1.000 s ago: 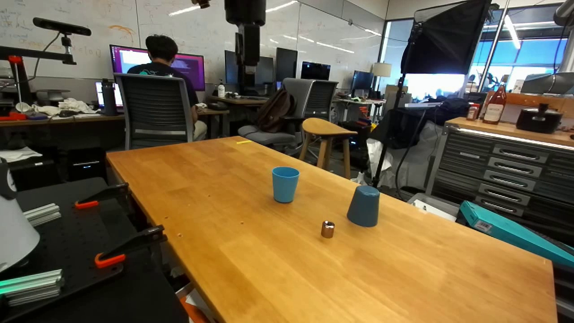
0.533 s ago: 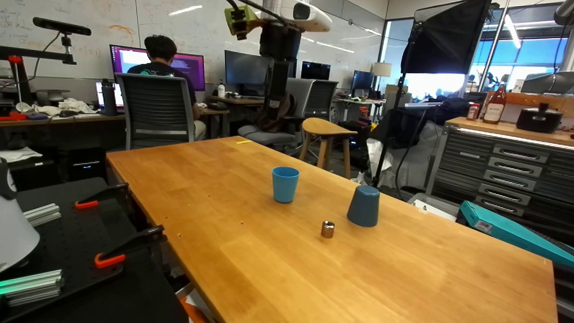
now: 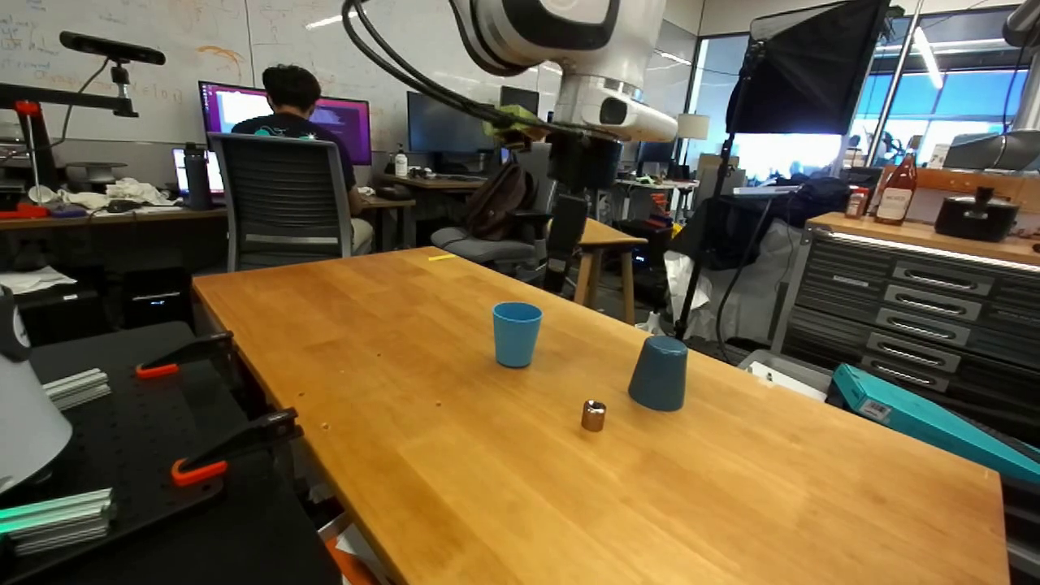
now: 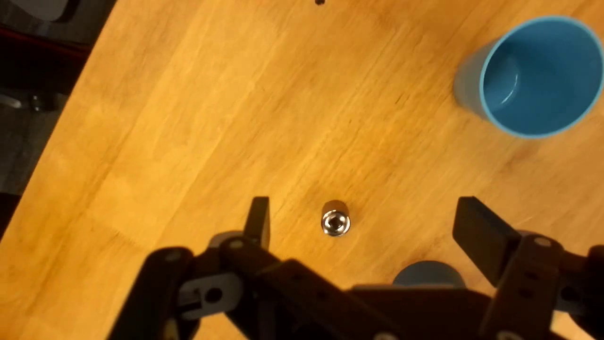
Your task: Put the ring in the cup
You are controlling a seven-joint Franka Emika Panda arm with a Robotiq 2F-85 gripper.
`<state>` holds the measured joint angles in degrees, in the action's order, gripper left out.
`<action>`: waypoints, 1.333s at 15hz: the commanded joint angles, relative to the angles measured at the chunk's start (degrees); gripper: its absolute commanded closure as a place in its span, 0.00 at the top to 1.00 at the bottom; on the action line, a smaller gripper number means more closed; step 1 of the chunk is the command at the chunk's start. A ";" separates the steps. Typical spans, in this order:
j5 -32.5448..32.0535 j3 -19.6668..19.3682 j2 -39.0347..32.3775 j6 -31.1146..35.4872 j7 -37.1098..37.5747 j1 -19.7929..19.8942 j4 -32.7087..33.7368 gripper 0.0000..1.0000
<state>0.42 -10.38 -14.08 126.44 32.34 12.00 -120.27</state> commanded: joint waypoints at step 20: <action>12.14 -0.78 -23.61 15.75 4.02 1.39 9.20 1.00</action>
<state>8.54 -12.79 -39.05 143.98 39.86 12.08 -110.24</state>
